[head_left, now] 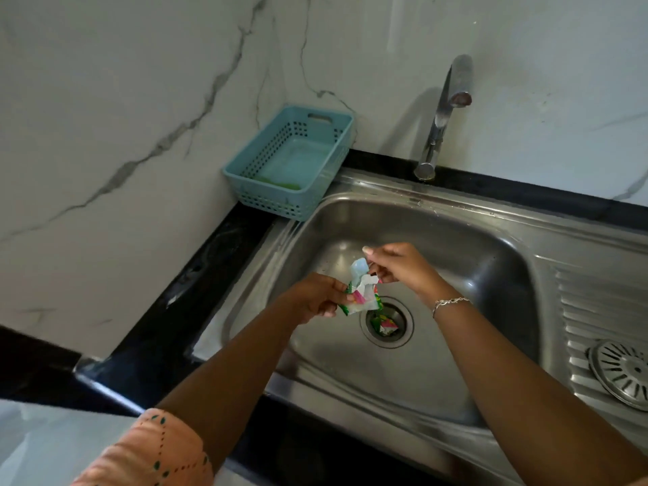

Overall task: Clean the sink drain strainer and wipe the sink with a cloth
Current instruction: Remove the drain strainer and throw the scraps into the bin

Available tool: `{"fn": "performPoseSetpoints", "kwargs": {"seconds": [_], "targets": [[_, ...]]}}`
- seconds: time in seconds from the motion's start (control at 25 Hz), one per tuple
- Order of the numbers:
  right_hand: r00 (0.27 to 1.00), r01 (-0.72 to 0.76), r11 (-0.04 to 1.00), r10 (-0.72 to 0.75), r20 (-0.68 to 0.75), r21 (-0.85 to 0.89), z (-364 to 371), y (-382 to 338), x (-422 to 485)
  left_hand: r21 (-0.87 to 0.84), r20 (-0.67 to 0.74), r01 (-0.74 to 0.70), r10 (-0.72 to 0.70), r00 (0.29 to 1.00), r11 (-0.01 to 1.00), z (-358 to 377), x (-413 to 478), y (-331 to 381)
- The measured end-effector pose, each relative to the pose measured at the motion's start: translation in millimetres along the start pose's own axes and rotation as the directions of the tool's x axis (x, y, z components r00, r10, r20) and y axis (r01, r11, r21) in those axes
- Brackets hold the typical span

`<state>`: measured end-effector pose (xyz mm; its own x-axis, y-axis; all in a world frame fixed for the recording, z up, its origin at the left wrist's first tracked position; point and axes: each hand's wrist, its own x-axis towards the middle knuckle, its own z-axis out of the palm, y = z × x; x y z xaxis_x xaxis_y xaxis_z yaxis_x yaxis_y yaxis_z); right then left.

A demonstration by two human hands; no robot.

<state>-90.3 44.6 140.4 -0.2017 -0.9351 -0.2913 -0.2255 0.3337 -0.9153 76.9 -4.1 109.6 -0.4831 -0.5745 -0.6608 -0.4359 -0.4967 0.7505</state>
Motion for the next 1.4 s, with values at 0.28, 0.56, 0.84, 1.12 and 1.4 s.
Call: {"fn": "performPoseSetpoints", "kwargs": {"seconds": [0.28,0.56,0.84,1.12,1.4], "targets": [[0.997,0.003,0.997,-0.009,0.079,0.082,57,-45,-19,-0.169,-0.121,-0.095,0.075,0.99,0.981,-52,-59,-16],[0.977,0.113,0.992,-0.122,0.174,0.064,163,-88,-68,-0.199,-0.228,-0.168,0.121,0.966,0.966,-118,-157,-75],[0.898,0.203,0.979,-0.181,0.401,-0.013,285,-96,-133,-0.311,-0.381,-0.197,0.067,0.922,0.93,-165,-266,-181],[0.815,0.224,0.959,-0.085,0.573,-0.176,411,-31,-189,-0.433,-0.491,-0.021,-0.217,0.844,0.901,-184,-342,-319],[0.821,0.23,0.845,0.098,0.563,-0.482,495,93,-210,-0.446,-0.526,0.274,-0.497,0.69,0.852,-181,-340,-443]]}}
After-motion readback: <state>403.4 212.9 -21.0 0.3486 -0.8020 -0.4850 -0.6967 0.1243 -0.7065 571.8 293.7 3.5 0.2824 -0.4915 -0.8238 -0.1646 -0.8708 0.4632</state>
